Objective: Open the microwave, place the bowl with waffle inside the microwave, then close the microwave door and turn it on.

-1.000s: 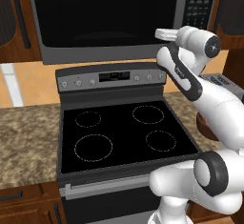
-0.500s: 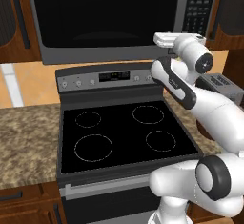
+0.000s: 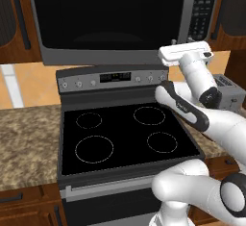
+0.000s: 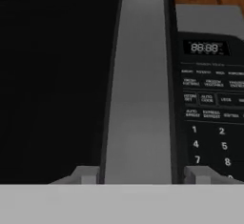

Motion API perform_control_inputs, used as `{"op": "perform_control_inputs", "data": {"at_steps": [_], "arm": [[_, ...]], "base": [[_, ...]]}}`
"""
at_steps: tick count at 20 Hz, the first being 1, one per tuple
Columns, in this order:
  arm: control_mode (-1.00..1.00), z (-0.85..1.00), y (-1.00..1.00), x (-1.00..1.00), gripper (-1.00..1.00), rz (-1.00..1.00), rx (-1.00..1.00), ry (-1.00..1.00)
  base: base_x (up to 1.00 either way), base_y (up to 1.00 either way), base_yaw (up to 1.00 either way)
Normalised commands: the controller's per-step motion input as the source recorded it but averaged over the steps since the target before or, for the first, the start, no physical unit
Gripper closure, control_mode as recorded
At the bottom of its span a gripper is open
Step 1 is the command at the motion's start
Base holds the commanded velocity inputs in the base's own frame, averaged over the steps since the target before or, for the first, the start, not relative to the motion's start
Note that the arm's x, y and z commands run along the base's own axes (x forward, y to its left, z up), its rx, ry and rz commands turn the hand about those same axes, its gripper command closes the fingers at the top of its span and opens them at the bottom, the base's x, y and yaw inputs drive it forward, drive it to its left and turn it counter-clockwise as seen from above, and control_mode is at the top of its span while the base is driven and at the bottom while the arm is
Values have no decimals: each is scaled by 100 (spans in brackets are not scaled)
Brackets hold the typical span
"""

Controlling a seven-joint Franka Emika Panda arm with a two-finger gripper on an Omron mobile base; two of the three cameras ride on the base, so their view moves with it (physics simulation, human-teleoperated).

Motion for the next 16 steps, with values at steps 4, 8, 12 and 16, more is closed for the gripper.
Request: {"op": "perform_control_inputs", "data": {"at_steps": [4,8,12,16], "arm": [[-100,81,90,-100,100,19,-24,64],[-100,83,100,-100,100,19,-31,66],[-100,86,100,-100,100,21,-43,56],[-100,86,100,-100,100,23,-44,45]], "base": [[0,0,0],[0,0,0],[0,0,0],[0,0,0]]}}
